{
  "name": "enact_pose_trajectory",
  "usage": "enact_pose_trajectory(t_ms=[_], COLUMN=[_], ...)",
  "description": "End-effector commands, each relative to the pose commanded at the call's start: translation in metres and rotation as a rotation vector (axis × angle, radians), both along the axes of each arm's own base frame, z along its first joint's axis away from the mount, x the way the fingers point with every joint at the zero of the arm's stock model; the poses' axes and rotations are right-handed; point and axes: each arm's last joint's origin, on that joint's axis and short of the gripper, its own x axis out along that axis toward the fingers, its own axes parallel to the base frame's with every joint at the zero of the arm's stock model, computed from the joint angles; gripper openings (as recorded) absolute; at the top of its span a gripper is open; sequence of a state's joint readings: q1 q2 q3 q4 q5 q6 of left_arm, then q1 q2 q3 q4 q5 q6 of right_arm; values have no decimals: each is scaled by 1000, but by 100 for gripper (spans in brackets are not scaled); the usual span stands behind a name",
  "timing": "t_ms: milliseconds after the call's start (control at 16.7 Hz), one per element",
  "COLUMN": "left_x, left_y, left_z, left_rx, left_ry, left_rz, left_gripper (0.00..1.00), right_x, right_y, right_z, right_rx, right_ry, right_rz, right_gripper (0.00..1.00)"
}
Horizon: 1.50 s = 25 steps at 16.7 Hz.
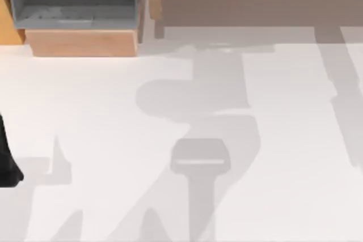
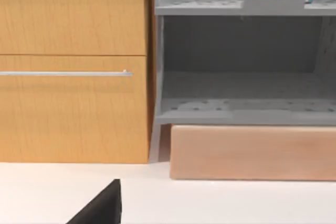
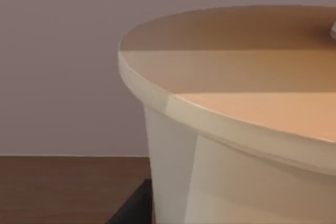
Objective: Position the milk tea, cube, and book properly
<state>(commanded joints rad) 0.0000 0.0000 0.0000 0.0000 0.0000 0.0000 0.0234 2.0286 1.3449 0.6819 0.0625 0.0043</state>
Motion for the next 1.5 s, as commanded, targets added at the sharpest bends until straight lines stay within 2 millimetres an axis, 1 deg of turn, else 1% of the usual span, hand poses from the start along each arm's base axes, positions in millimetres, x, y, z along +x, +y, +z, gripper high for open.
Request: enact_pose_trajectory(t_ms=[300, 420, 540, 780, 900, 1020, 1260, 1320, 1380, 1500], left_x=[0, 0, 0, 0, 0, 0, 0, 0, 0, 0], left_y=[0, 0, 0, 0, 0, 0, 0, 0, 0, 0], left_z=[0, 0, 0, 0, 0, 0, 0, 0, 0, 0], left_rx=[0, 0, 0, 0, 0, 0, 0, 0, 0, 0], left_ry=[0, 0, 0, 0, 0, 0, 0, 0, 0, 0], left_rz=[0, 0, 0, 0, 0, 0, 0, 0, 0, 0], left_gripper=[100, 100, 100, 100, 100, 100, 100, 100, 100, 100], right_x=[0, -4, -18, -60, -75, -80, -80, -82, -86, -96], right_y=[1, 1, 1, 1, 2, 2, -1, -5, -13, -39], right_z=[1, 3, 8, 8, 9, 11, 10, 10, 9, 1], right_rx=[2, 2, 3, 2, 2, 2, 3, 0, -5, -15], right_ry=[-2, -6, -11, 8, 3, -2, 1, -7, -17, -37], right_rz=[3, 3, 0, 0, 2, 3, -3, -5, -8, -20], right_gripper=[0, 0, 0, 0, 0, 0, 0, 0, 0, 0])
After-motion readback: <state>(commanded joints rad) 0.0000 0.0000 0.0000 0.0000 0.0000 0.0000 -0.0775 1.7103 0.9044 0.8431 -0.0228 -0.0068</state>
